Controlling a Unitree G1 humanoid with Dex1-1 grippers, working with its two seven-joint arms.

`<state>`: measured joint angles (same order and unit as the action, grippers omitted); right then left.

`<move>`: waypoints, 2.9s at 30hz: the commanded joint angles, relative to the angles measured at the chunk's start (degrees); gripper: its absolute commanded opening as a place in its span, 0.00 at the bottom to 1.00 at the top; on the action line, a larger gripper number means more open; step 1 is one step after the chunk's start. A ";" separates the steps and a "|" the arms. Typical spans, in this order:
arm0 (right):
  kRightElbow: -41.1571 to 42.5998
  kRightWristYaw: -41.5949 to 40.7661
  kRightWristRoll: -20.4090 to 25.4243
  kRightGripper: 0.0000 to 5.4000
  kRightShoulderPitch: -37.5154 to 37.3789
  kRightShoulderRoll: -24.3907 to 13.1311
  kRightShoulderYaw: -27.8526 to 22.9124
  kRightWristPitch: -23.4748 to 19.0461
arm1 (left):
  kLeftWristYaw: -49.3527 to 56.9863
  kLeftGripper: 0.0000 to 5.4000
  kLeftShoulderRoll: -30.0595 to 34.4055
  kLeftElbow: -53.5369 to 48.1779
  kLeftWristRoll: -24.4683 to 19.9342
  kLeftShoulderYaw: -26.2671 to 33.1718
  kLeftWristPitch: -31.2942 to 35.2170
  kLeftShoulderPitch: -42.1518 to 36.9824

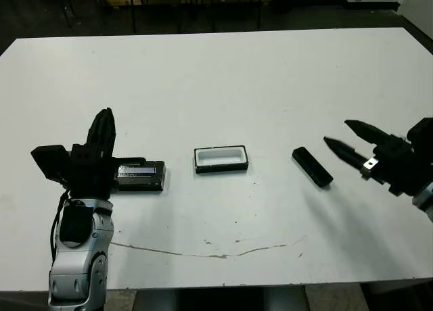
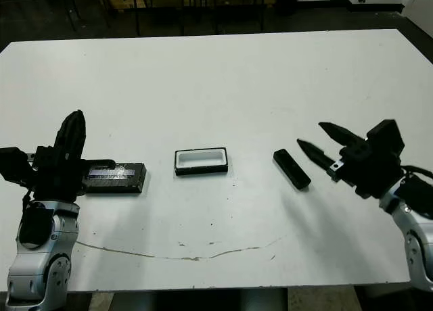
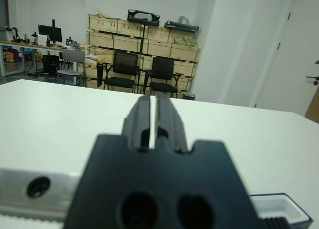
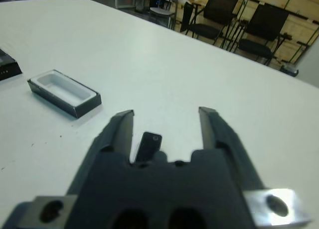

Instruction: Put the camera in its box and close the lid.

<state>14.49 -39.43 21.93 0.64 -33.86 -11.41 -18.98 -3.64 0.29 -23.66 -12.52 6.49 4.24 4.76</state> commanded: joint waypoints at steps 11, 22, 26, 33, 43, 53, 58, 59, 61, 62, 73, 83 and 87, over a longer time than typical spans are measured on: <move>-3.58 1.09 0.11 0.96 -3.29 2.95 1.51 -0.59 | -0.73 0.00 0.95 0.74 0.48 0.23 0.13 1.18; -4.71 0.59 -1.07 1.00 -5.82 3.74 2.43 2.48 | -0.51 0.00 0.79 0.08 0.63 0.02 0.49 1.89; -4.29 0.98 -1.82 1.00 -6.55 3.31 2.83 2.29 | -0.45 0.00 0.66 0.06 0.60 -0.04 0.48 2.07; -3.34 1.90 -2.64 1.00 -7.64 3.25 3.28 1.06 | -0.45 0.00 0.63 0.15 0.40 -0.04 0.57 2.35; -3.03 2.74 -2.93 1.00 -8.62 3.36 3.80 1.18 | -0.71 0.00 0.75 0.48 0.25 -0.02 0.54 2.44; -3.13 3.33 -3.23 0.84 -8.87 4.05 4.28 1.80 | -1.03 0.00 0.84 0.61 0.17 -0.02 0.22 2.62; -1.04 4.04 -4.12 0.67 -9.40 3.43 4.87 0.33 | -0.88 0.00 0.58 0.18 0.28 -0.12 0.55 2.73; -0.98 4.10 -4.26 0.64 -9.45 3.44 4.94 0.31 | -0.77 0.00 0.45 0.08 0.08 -0.10 0.84 2.72; -1.19 4.04 -4.33 0.58 -9.45 3.50 5.01 0.47 | -0.77 0.00 0.39 0.10 0.02 -0.14 0.84 2.72; -1.62 3.80 -4.39 0.56 -9.39 3.56 5.08 1.03 | -0.86 0.00 0.43 0.19 0.03 -0.14 0.66 2.74; -3.40 0.04 -4.75 0.40 -8.18 1.46 6.90 0.15 | -1.10 0.00 0.49 0.22 -0.16 0.15 0.26 2.93; -3.91 -1.54 -5.33 0.42 -7.04 -0.64 8.96 -3.40 | -0.85 0.00 0.63 0.02 -0.33 0.49 0.67 2.46; -3.92 -0.44 -5.79 0.31 -7.38 0.03 8.89 -3.22 | -0.90 0.00 0.68 -0.02 -0.39 0.54 0.72 2.39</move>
<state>10.98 -40.53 17.03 -5.84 -33.65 -2.87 -21.08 -4.71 0.42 -23.81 -12.79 6.83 4.25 6.93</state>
